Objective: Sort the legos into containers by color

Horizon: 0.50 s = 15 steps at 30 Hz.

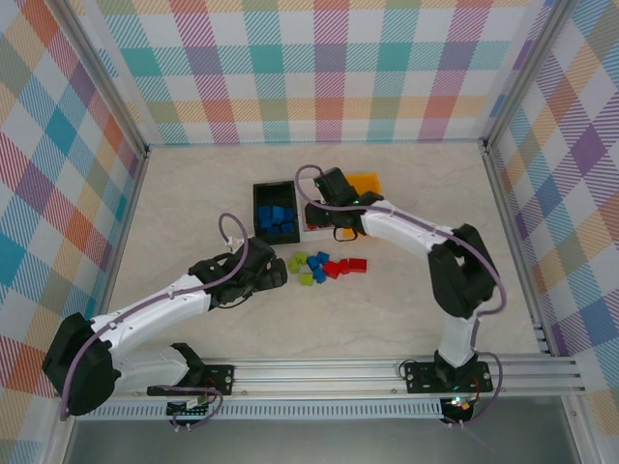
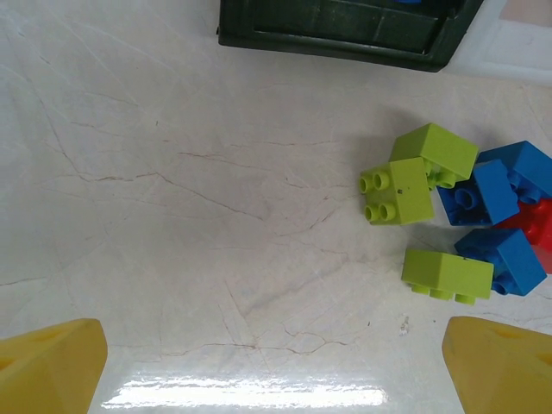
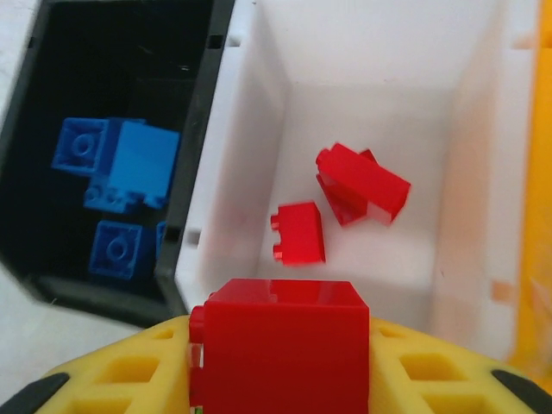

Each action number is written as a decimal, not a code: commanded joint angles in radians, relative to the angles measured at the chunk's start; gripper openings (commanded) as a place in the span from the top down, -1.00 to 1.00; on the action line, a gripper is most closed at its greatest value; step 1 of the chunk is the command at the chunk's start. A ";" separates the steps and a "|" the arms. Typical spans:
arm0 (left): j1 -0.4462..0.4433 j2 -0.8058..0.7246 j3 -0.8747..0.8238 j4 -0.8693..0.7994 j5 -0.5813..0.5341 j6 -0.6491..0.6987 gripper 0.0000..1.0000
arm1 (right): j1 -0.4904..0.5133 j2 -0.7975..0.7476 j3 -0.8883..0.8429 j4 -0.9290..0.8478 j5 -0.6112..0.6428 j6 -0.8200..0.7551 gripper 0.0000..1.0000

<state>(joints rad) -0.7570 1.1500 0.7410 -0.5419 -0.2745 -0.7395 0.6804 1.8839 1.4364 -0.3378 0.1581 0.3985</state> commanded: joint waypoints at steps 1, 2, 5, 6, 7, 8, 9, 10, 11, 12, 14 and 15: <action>-0.008 -0.035 -0.015 -0.042 -0.023 0.006 -1.00 | -0.003 0.076 0.099 -0.027 0.033 -0.015 0.15; -0.008 -0.040 -0.017 -0.045 -0.024 0.008 -1.00 | -0.004 0.099 0.127 -0.030 0.034 -0.016 0.08; -0.008 -0.049 -0.015 -0.055 -0.027 0.008 -1.00 | -0.005 0.114 0.173 -0.039 0.029 -0.015 -0.31; -0.007 -0.054 -0.016 -0.056 -0.028 0.008 -1.00 | -0.005 0.101 0.168 -0.033 0.025 -0.016 -0.35; -0.007 -0.060 -0.019 -0.057 -0.029 0.007 -1.00 | -0.005 0.078 0.152 -0.021 0.022 -0.016 -0.37; -0.008 -0.064 -0.020 -0.059 -0.033 0.007 -1.00 | -0.005 0.048 0.131 -0.011 0.019 -0.015 -0.39; -0.008 -0.068 -0.022 -0.058 -0.036 0.008 -1.00 | -0.005 0.018 0.109 -0.006 0.017 -0.015 -0.39; -0.008 -0.071 -0.023 -0.059 -0.038 0.007 -1.00 | -0.005 -0.018 0.076 -0.004 0.013 -0.012 -0.39; -0.008 -0.074 -0.023 -0.057 -0.038 0.007 -1.00 | -0.005 -0.059 0.034 -0.003 0.008 -0.007 -0.39; -0.008 -0.075 -0.023 -0.056 -0.037 0.007 -1.00 | -0.006 -0.099 -0.010 0.001 0.005 -0.002 -0.37; -0.008 -0.077 -0.023 -0.054 -0.035 0.011 -1.00 | -0.006 -0.190 -0.129 0.017 0.005 0.011 -0.28; -0.008 -0.079 -0.023 -0.053 -0.034 0.012 -1.00 | -0.008 -0.227 -0.179 0.013 0.011 0.017 -0.19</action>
<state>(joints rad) -0.7570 1.0908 0.7277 -0.5758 -0.2901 -0.7395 0.6792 1.7626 1.3499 -0.3294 0.1703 0.3969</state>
